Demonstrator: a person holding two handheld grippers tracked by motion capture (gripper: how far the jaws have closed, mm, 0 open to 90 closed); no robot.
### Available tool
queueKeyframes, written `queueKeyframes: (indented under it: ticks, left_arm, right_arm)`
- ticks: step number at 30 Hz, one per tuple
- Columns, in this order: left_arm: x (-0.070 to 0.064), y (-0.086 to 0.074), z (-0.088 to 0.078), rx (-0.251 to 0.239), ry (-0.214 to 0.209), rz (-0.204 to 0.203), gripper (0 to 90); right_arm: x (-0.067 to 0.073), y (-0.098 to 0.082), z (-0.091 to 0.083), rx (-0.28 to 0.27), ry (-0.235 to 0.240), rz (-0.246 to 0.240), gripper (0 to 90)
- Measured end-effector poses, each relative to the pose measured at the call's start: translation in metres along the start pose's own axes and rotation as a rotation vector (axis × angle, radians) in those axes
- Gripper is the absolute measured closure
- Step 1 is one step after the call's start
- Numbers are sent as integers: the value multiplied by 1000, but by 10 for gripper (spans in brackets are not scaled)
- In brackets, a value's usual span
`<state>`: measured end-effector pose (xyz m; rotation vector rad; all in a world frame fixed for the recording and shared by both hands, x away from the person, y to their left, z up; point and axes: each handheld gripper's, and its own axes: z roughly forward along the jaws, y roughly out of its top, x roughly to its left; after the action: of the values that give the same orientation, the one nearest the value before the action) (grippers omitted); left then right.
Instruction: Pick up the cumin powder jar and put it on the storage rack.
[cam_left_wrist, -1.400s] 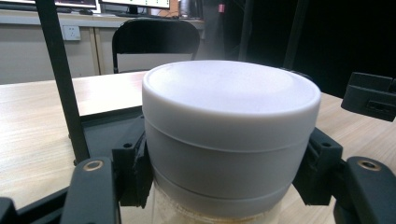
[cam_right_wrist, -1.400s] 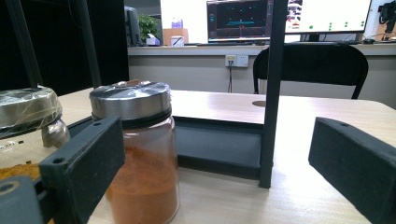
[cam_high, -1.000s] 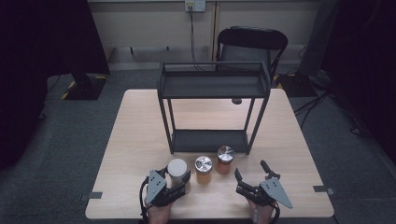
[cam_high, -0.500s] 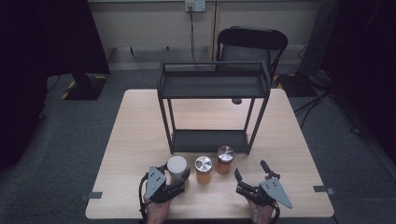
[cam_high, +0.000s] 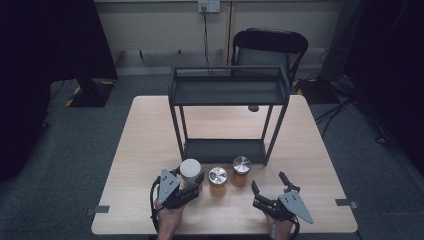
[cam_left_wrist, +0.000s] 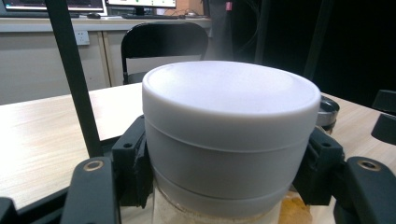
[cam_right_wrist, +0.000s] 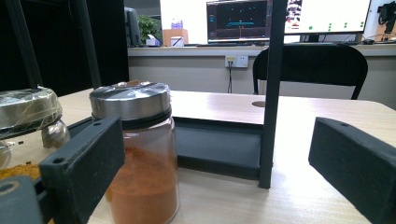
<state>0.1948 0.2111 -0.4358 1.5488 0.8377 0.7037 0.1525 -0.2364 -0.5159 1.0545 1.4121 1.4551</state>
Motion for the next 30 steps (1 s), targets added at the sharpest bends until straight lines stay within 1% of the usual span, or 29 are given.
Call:
queueKeyframes:
  ticks: [4,9,11,19,22,30]
  left_arm:
    - [3,4,2,-2,-2,7,341]
    - [3,8,6,1,9,6,342]
    - [5,11,8,9,9,12,342]
    - [8,16,14,3,10,4,341]
    - [6,17,17,-1,20,-1,341]
    - [4,23,27,1,12,7,341]
  right_arm:
    - [0,0,0,-1,0,-2,28]
    - [0,0,0,-1,0,-2,28]
    - [0,0,0,-1,0,-1,27]
    - [0,0,0,-2,1,-5,28]
    - [0,0,0,-1,0,-6,28]
    - [0,0,0,-1,2,-2,28]
